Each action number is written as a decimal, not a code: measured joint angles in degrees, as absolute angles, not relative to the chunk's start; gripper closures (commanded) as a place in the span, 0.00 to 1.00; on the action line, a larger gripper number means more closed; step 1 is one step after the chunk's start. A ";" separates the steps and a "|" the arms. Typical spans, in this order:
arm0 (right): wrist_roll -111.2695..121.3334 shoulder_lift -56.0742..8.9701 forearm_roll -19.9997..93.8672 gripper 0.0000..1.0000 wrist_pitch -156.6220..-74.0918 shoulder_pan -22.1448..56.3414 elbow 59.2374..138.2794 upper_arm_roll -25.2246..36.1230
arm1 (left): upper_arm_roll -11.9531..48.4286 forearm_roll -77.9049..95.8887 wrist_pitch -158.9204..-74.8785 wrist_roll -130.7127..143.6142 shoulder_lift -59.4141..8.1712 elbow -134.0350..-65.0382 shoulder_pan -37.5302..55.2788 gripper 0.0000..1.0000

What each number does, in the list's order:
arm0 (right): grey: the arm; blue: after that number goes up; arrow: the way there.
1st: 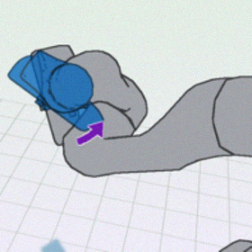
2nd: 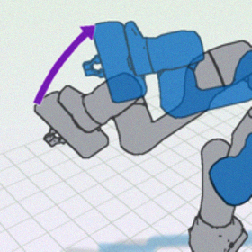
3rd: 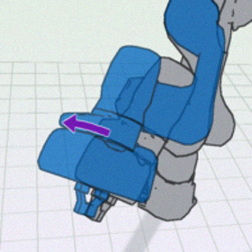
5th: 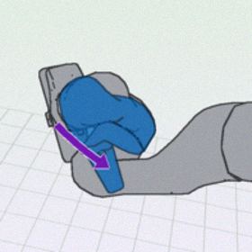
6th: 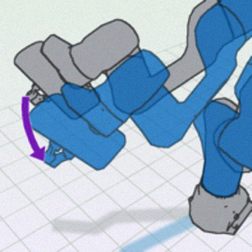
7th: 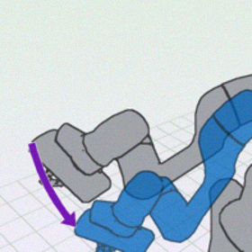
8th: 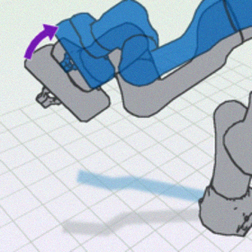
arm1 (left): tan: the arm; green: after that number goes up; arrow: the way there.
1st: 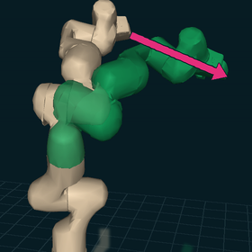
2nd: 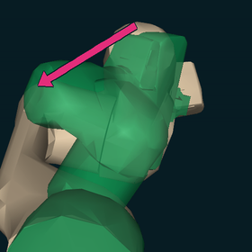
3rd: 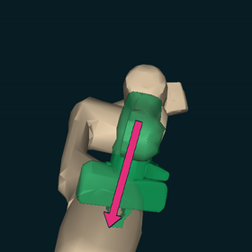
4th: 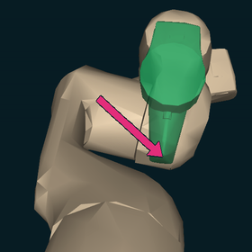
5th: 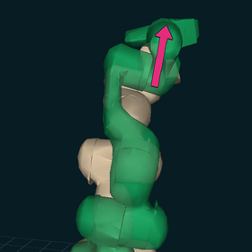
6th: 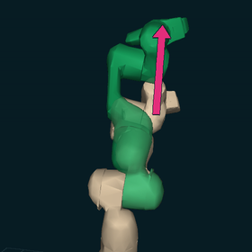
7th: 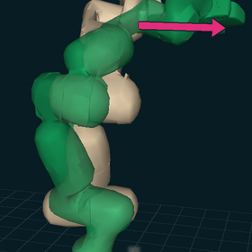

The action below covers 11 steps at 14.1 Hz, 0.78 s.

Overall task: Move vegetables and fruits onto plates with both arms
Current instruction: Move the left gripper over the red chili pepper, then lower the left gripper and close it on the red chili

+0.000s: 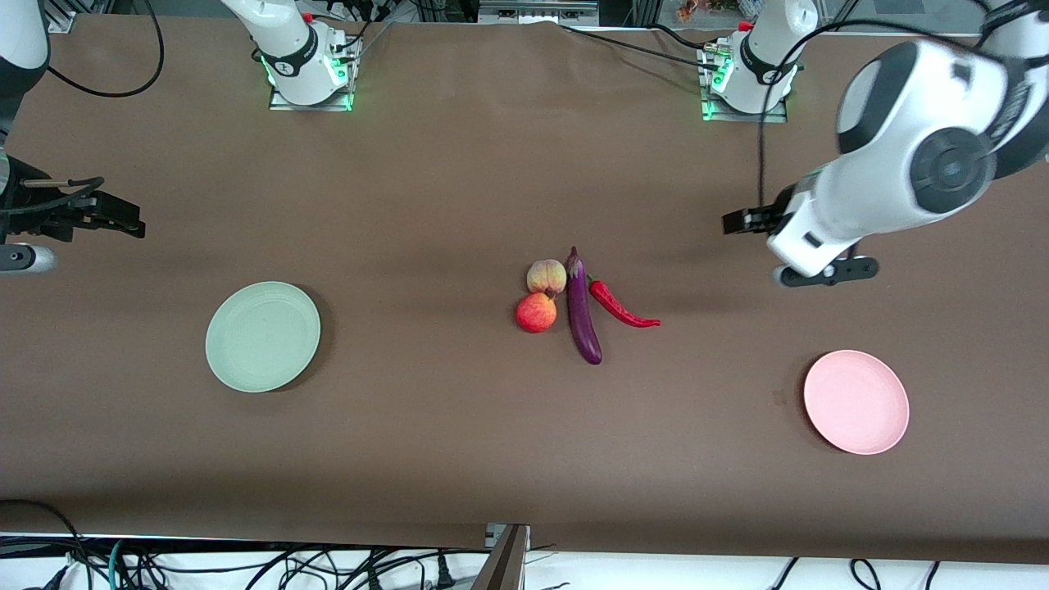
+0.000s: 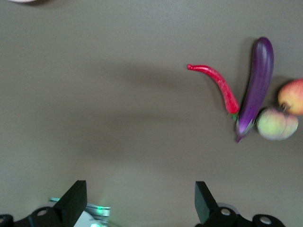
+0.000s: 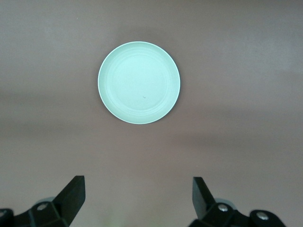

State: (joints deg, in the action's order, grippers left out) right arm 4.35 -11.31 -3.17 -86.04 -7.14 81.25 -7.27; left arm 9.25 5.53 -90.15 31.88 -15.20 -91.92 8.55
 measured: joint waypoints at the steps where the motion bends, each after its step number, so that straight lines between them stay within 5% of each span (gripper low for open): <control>1: 4.35 -11.31 -3.17 0.00 -86.04 -7.14 81.25 -7.27 | 9.29 5.53 -92.91 37.36 -17.23 -91.93 10.42 0.00; 11: 4.36 -11.31 -3.16 0.00 -86.04 -7.13 81.25 -7.28 | 9.46 5.49 -122.94 60.19 -36.90 -93.79 18.96 0.00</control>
